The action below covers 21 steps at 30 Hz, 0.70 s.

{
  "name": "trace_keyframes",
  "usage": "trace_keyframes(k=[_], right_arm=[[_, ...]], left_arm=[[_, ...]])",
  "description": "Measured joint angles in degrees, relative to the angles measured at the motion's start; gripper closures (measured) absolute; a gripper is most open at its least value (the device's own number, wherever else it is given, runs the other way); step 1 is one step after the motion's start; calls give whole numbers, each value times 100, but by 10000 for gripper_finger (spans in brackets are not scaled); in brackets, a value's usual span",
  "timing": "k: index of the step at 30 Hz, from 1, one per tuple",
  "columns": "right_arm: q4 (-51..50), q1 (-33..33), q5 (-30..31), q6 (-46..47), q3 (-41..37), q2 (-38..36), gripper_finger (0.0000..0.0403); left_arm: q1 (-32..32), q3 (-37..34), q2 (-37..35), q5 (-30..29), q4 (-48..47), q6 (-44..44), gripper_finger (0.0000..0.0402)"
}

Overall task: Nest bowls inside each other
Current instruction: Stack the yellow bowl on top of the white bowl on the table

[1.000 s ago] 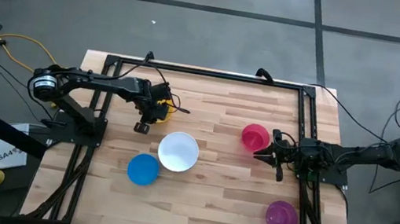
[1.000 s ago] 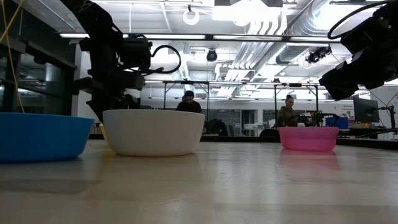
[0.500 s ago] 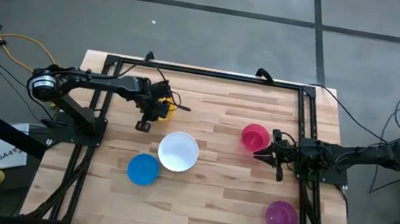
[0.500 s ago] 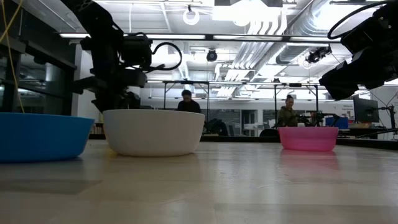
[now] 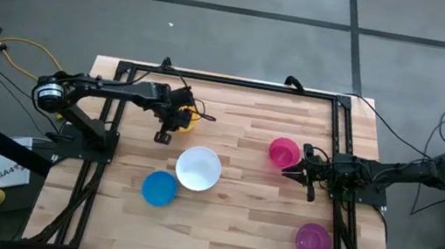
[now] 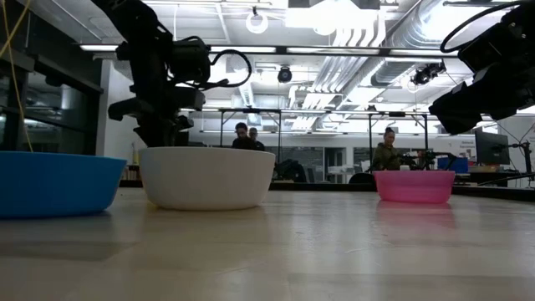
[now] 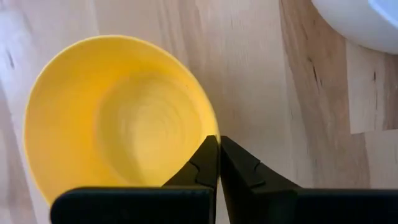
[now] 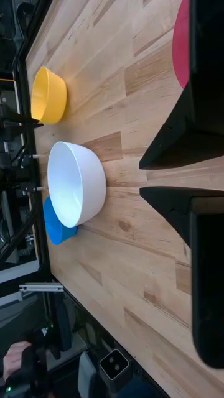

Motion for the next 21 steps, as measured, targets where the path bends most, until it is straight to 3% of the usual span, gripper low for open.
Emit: trace_keyframes(k=[11, 21], right_arm=[[0, 0, 0, 1, -1, 1, 355], [0, 1, -1, 1, 0, 1, 355]], left_arm=[[-58, 414, 0, -320, -79, -335, 401], [-688, 1013, 0, -928, -315, -567, 401]])
